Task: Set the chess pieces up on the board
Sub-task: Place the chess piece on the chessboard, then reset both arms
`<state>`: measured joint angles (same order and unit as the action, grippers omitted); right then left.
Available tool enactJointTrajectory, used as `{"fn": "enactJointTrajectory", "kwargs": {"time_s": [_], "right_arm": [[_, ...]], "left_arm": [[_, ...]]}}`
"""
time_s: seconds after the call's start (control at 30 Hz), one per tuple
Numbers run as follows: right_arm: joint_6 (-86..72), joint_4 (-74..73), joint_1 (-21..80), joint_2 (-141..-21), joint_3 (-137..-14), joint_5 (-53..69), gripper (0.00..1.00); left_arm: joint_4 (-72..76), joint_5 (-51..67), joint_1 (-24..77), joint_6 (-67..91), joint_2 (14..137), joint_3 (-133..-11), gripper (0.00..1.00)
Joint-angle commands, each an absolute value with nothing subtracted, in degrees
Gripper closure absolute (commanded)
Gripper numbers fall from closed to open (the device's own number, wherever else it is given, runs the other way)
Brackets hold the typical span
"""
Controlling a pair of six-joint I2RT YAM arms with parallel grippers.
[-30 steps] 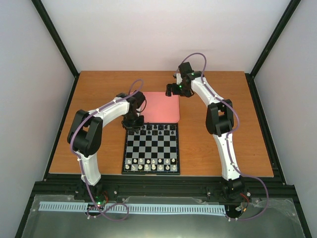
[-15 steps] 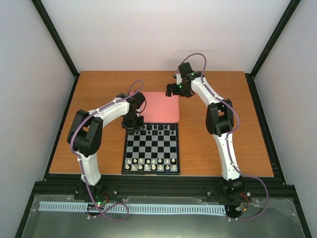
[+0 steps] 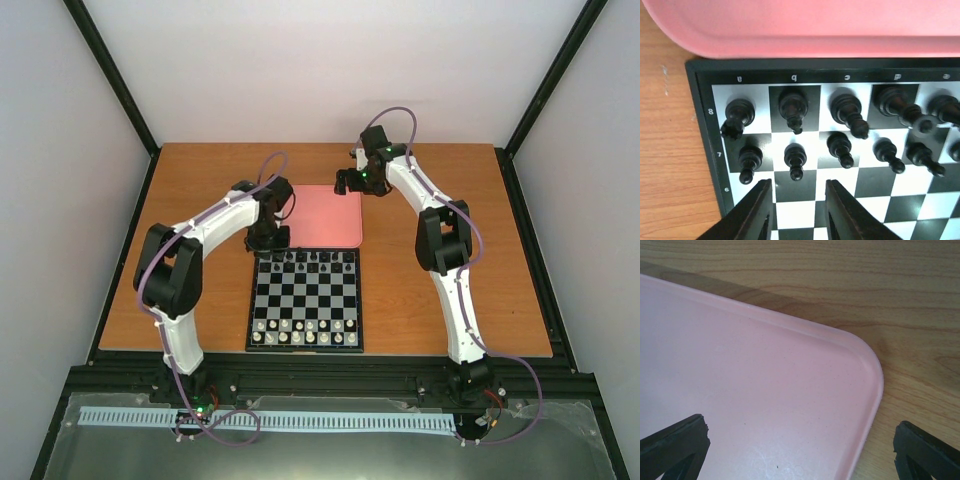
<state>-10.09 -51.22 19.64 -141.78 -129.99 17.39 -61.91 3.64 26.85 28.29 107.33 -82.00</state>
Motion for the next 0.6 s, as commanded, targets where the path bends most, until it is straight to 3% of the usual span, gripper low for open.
{"fn": "enactJointTrajectory", "kwargs": {"time_s": [0.0, 0.07, 0.13, 0.17, 0.57], "right_arm": [[-9.6, -52.08, 20.13, -138.26, -129.86, 16.48, 0.0], [-9.71, -52.44, 20.13, -137.67, -130.01, 15.52, 0.0], [-9.91, -52.99, 20.12, -137.18, -130.47, 15.38, 0.0], [-10.04, -53.47, 20.17, -136.98, -130.86, 15.34, 0.0], [-10.66, -59.84, 20.46, -131.84, -128.54, 8.9, 0.0]], "left_arm": [[-65.48, 1.79, 26.76, 28.15, 103.95, -86.77, 0.65], [-66.81, 1.19, 26.51, 27.96, 103.29, -88.67, 0.5], [-67.86, 0.82, 25.77, 27.58, 102.7, -90.85, 0.15], [-68.24, 0.79, 25.18, 27.33, 102.4, -91.93, 0.03], [-70.89, -2.47, 13.67, 24.12, 102.85, -109.07, 0.0]]}}
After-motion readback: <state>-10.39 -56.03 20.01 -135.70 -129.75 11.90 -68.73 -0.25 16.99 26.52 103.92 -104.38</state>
